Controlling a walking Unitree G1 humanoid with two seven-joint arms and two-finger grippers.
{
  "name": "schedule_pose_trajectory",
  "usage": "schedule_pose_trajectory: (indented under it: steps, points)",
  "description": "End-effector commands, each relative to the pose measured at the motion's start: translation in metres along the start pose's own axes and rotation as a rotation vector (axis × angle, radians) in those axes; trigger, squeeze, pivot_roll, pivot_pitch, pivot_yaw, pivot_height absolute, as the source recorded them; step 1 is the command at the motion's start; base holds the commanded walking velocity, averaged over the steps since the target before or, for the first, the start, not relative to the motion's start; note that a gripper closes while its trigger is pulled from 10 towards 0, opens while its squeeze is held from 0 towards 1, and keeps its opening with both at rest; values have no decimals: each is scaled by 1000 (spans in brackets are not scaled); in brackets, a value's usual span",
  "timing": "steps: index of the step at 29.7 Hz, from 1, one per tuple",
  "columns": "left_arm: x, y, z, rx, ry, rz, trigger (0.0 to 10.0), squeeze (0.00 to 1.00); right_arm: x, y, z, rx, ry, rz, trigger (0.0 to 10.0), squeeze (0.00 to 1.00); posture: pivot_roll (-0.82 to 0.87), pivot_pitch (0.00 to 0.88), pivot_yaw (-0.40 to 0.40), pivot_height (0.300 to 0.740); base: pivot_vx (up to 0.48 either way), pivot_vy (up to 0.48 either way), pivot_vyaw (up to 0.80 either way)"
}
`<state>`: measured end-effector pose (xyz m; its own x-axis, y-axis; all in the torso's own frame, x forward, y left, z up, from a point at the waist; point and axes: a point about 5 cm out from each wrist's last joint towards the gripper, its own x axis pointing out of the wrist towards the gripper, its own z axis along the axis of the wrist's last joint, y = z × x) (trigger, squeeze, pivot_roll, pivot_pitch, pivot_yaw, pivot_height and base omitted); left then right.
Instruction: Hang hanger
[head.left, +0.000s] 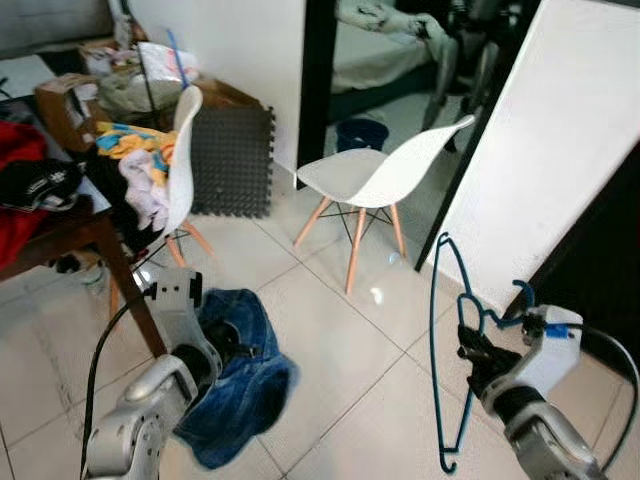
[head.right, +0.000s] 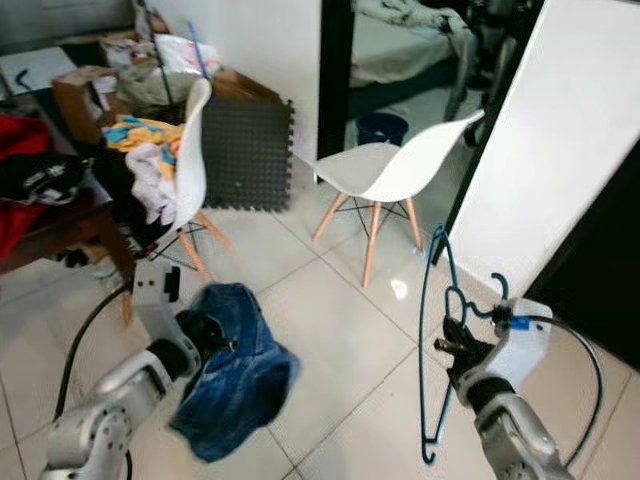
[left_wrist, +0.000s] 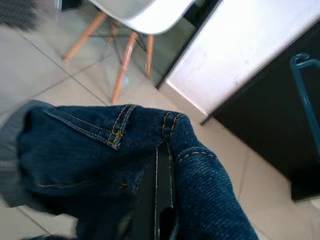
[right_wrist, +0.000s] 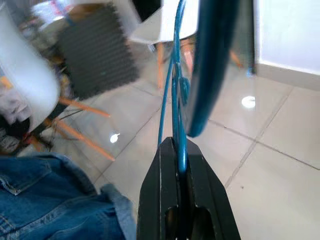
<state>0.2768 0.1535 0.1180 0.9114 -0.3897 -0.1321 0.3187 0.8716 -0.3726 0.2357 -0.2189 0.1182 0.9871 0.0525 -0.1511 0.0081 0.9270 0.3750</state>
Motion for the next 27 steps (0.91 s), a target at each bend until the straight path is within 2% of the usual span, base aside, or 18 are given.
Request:
schedule_pose_trajectory:
  steps: [1, 27]
  points:
    - [2, -2, 4, 14, -22, -10, 10000, 0, -2, -4, -1, 12, 10, -13, 10000, 0, -22, 92, -40, 740, 0, 0, -800]
    - [1, 2, 5, 2, -9, -16, 10000, 0, -4, -2, -1, 38, 7, -3, 10000, 0, -23, 109, -31, 740, 0, 0, -800]
